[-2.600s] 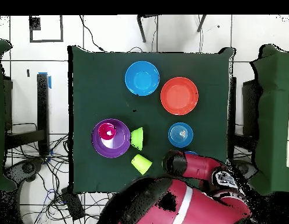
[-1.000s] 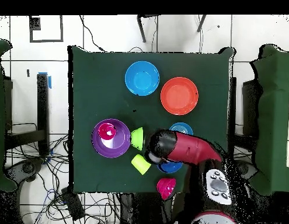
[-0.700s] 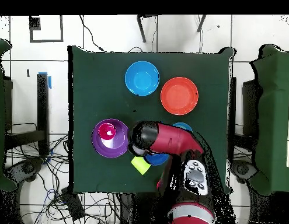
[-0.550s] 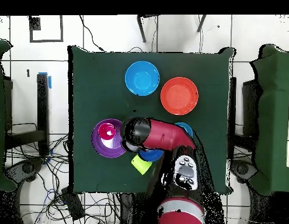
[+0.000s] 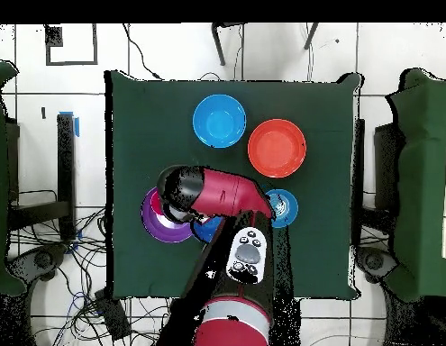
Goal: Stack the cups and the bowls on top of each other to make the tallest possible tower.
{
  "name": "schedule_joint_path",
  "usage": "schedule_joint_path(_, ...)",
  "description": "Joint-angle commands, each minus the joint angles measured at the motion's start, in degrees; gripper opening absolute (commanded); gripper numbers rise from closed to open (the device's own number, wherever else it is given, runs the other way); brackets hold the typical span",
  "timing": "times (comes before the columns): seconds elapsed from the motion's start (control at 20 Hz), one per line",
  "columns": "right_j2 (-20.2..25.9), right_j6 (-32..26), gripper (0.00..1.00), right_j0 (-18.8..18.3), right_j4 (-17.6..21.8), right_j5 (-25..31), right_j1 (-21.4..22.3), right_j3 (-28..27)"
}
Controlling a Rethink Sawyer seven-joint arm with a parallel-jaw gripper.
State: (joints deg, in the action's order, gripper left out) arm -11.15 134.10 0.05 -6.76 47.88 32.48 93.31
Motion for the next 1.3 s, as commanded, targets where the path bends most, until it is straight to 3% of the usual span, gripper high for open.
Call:
schedule_joint_path(0.05, -0.93, 11.37, 0.00, 1.19, -0.62, 10.23, -0.06, -5.08)
schedule_joint_path(0.65, -0.65, 12.24, 0.00, 2.19, -2.52, 9.38, -1.52, -6.11)
schedule_joint_path(1.05, 0.44, 14.46, 0.00, 3.09, -5.94, 7.68, -6.38, -11.72)
schedule_joint_path(1.3, -0.24, 15.95, 0.00, 4.22, -7.32, 11.12, -7.62, -15.57)
